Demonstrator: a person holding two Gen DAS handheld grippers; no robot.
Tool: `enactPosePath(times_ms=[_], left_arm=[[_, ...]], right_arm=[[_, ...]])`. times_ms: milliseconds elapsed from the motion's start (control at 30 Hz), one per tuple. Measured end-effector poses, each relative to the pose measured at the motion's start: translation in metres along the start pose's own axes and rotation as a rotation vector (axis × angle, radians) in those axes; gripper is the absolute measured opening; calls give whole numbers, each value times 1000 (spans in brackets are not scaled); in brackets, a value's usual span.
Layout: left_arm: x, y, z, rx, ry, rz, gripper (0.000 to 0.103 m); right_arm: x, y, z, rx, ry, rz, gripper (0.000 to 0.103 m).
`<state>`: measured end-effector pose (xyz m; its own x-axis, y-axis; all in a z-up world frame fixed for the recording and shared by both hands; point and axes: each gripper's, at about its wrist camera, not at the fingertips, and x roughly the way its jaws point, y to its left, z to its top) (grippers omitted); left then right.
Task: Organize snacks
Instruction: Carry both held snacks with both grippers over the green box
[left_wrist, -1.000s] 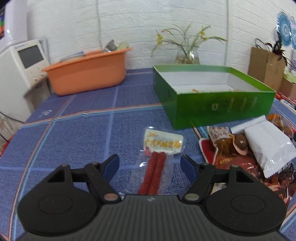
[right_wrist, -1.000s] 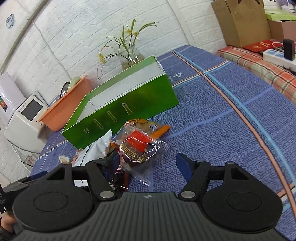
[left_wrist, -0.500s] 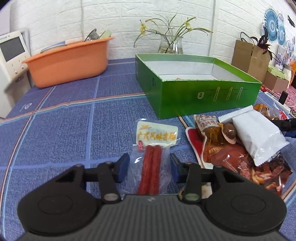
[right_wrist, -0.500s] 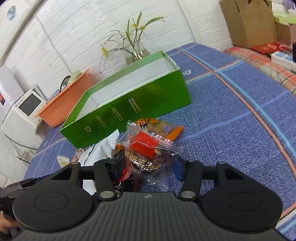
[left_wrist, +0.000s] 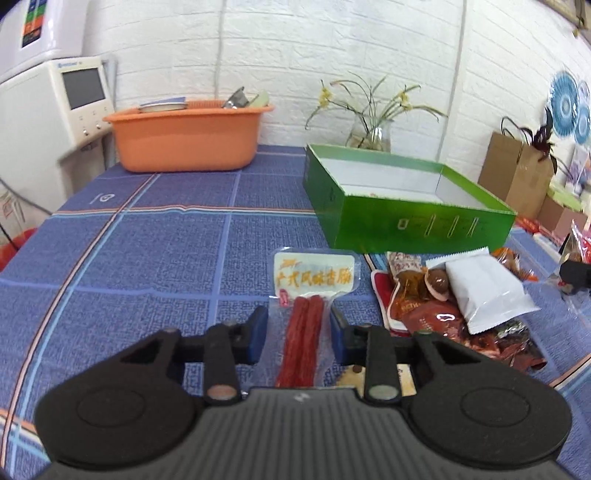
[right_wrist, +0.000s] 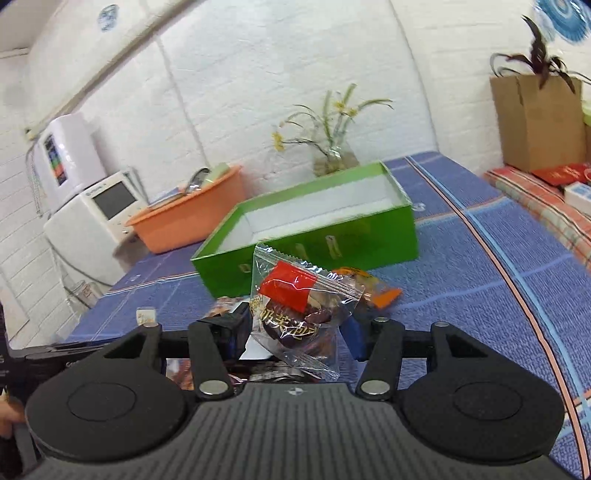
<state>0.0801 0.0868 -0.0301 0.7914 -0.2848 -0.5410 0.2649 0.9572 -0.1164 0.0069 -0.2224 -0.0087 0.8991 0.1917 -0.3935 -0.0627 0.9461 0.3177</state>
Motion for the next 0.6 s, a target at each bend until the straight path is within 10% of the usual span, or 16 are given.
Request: enactPosePath(times_ms=[600], left_arm=[[-22,-68,51,46,-181,-26,32]], right_arm=[[18,28,22,-197,-19,19,88]])
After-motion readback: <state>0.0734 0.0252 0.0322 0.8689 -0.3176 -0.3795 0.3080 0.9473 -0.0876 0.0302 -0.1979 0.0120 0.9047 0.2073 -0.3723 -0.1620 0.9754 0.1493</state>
